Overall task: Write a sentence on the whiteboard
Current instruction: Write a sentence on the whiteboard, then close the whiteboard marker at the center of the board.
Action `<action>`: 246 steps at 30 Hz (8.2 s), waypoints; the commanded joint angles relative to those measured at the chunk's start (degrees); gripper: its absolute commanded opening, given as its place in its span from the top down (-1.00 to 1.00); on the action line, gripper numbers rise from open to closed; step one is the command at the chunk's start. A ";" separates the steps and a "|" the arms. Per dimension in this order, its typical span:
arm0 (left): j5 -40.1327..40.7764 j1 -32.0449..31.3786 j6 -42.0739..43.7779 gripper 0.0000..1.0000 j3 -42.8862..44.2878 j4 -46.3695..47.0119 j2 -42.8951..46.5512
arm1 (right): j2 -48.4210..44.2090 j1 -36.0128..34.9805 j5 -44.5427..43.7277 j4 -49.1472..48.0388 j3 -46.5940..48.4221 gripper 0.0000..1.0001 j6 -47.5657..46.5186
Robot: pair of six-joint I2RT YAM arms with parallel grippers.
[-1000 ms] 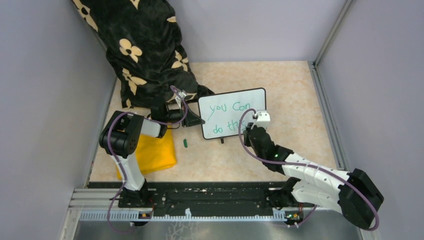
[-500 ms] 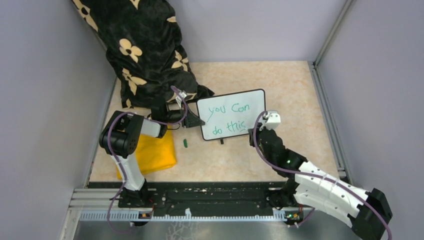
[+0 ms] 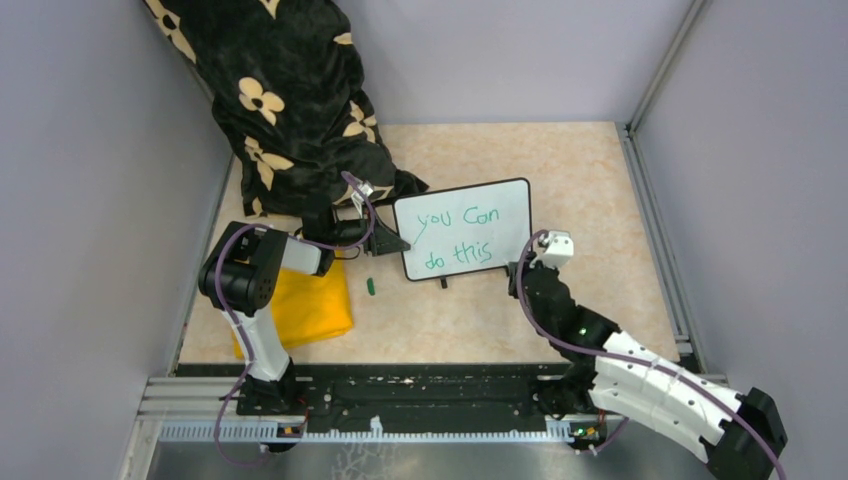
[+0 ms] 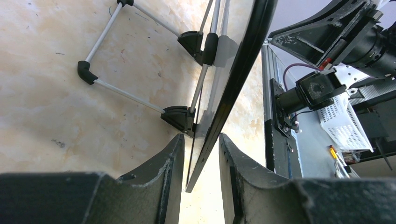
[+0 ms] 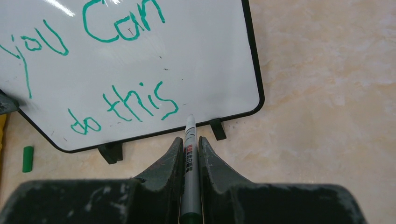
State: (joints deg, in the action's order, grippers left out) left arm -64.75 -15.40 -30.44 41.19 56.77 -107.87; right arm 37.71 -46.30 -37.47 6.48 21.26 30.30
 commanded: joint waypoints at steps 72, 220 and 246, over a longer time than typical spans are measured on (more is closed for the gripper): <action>0.17 -0.16 0.62 0.26 0.28 -0.62 -0.17 | 10.17 4.22 1.40 -12.76 -1.73 1.00 3.54; 82.70 -21.06 -12.43 0.23 14.14 -92.63 9.68 | -5.20 1.00 10.14 -7.06 8.54 1.00 -9.20; 83.06 -21.38 -13.02 0.56 12.96 -92.36 8.20 | -5.46 0.96 9.81 -6.80 8.54 1.00 -9.34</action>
State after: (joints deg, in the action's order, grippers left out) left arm 18.02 -36.62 -41.67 56.45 -34.85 -96.33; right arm 33.01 -44.88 -26.52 0.89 29.23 21.04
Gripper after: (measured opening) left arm 0.242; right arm 0.123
